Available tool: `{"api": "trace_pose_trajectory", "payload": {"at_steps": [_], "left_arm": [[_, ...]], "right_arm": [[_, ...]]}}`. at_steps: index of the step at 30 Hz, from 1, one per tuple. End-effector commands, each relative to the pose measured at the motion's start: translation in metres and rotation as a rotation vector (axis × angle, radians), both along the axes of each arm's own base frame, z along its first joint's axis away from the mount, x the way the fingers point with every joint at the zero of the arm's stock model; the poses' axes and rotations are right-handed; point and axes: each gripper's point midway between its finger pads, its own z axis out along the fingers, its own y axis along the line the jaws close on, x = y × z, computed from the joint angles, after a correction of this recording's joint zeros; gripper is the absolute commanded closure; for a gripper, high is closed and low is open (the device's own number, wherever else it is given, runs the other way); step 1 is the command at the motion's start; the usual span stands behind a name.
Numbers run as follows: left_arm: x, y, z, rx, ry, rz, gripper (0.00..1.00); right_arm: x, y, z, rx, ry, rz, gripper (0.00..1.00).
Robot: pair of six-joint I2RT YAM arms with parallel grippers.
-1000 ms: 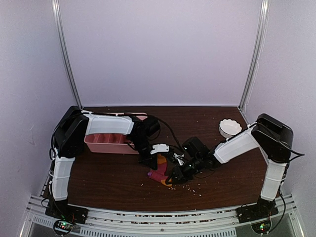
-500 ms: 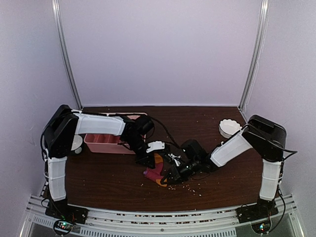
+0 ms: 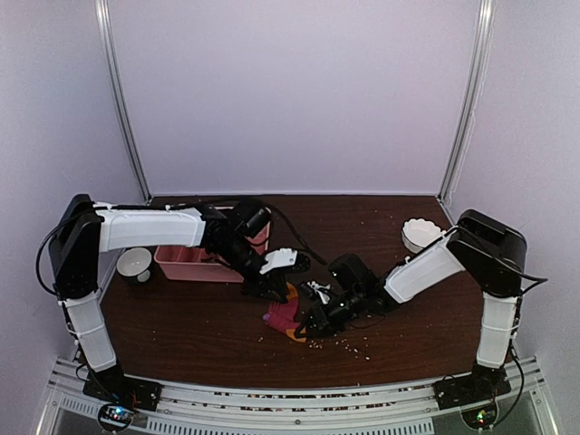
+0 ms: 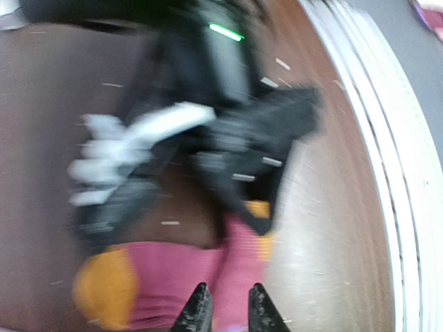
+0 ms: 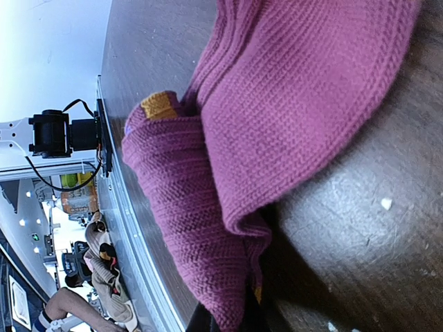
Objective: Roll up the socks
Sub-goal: Roll the sock.
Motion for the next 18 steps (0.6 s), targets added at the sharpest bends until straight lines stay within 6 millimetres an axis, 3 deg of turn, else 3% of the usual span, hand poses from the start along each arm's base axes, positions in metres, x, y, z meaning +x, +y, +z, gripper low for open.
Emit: {"api": "trace_pose_trajectory", "payload": {"at_steps": [1,5,9,15,18], "left_arm": [[-0.042,0.002,-0.023,0.055,-0.021,-0.153,0.84],[-0.051,0.001,-0.040,0.061,-0.130,-0.194,0.92],[-0.034,-0.001,-0.058,0.128,-0.157,-0.117,1.00],[-0.016,0.009,-0.068,0.189,-0.161,-0.019,1.00],[-0.019,0.014,-0.069,0.193,-0.110,-0.018,1.00]], "right_arm": [[-0.001,-0.026,-0.036,-0.190,0.077,-0.087,1.00],[0.001,-0.022,-0.035,-0.173,0.101,-0.098,1.00],[0.001,-0.022,-0.034,-0.167,0.107,-0.109,1.00],[-0.001,-0.024,-0.037,-0.153,0.111,-0.115,1.00],[-0.001,-0.024,-0.036,-0.148,0.111,-0.113,1.00]]}}
